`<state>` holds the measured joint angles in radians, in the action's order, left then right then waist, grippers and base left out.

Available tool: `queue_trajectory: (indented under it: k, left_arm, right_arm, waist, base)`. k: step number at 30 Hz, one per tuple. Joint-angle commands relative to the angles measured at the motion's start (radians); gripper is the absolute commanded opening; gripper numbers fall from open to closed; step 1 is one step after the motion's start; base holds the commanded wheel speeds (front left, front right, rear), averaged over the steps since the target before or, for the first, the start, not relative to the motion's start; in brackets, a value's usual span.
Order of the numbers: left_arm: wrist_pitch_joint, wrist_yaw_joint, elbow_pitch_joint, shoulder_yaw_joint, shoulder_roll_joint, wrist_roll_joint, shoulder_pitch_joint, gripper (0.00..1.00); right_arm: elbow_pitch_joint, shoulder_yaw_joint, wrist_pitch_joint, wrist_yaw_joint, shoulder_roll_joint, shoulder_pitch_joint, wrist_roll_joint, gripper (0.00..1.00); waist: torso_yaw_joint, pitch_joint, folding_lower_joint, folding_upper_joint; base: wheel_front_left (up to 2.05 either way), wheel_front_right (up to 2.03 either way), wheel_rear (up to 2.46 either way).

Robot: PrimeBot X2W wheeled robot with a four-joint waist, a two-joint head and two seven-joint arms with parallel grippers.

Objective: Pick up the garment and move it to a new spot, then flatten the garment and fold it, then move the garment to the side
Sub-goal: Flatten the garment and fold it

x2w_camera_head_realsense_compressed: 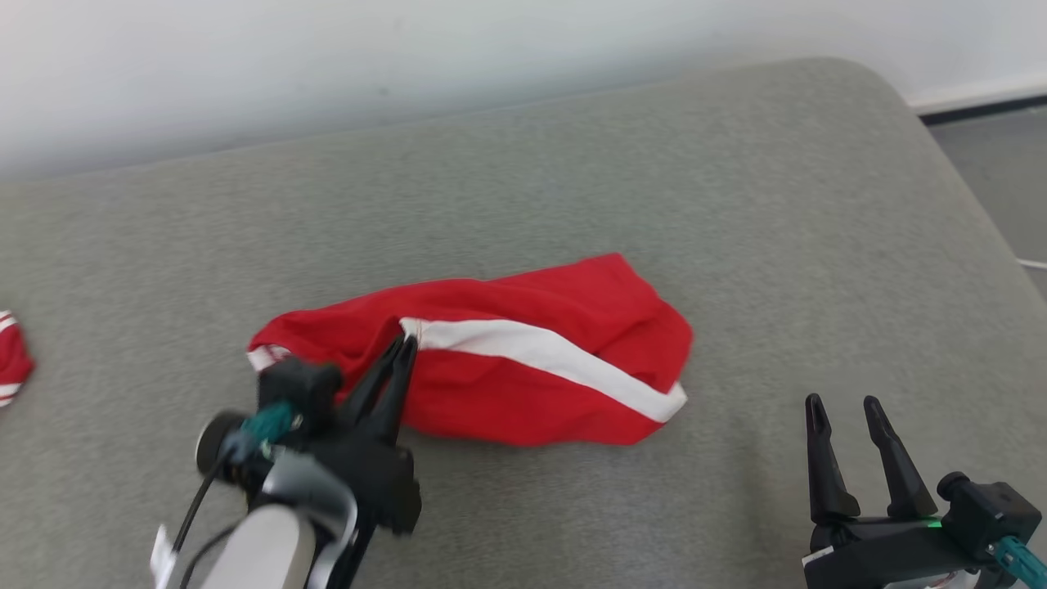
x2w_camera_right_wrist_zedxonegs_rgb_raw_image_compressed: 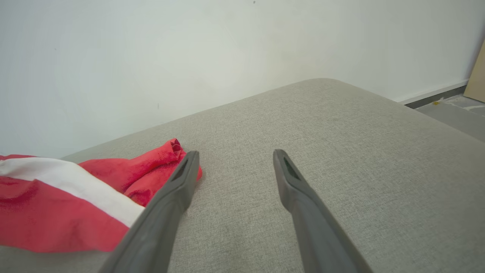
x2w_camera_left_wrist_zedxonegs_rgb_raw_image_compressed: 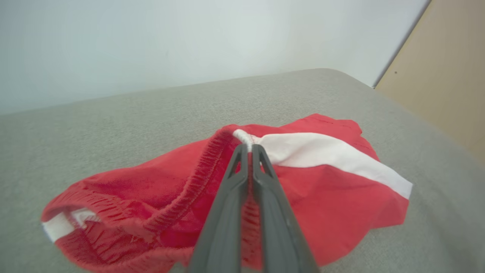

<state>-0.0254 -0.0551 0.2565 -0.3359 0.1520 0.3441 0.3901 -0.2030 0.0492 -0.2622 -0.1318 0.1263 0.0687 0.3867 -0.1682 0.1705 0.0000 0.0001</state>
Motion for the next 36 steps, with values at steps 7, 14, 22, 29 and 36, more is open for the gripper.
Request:
queue_trajectory:
  k: [7,14,22,29,36]
  left_arm:
    - [0.032,0.055,-0.158,0.038,0.014,0.058,-0.248,0.0]
    - [0.078,0.088,-0.156,0.068,0.01,0.097,-0.406,0.0]
    - [0.178,0.078,-0.07,0.064,-0.012,0.095,-0.409,1.0]
    - [0.278,0.094,-0.116,0.111,0.002,0.045,-0.361,1.0]
    - [0.289,0.115,-0.258,0.213,-0.021,-0.045,-0.382,1.0]
  right_arm:
    - [0.009,-0.008,-0.003,0.002,0.011,-0.026,-0.006,1.0]
    - [0.013,-0.007,-0.003,0.002,0.026,-0.027,-0.003,1.0]
    - [0.011,-0.001,-0.001,0.002,0.042,-0.02,0.01,1.0]
    - [0.006,-0.003,-0.001,0.002,0.043,-0.031,0.006,1.0]
    - [0.005,0.007,-0.001,0.002,0.035,-0.033,-0.007,1.0]
  waist:
    - [0.118,-0.025,0.0,-0.0001]
    - [0.165,-0.014,0.0,-0.0001]
    - [0.176,-0.007,0.0,-0.0001]
    - [0.168,-0.025,0.0,-0.0001]
    - [0.147,-0.058,0.0,-0.0001]
  base:
    - [0.0,0.0,0.0]
    - [0.0,0.0,0.0]
    - [0.0,0.0,0.0]
    - [0.0,0.0,0.0]
    - [0.0,0.0,0.0]
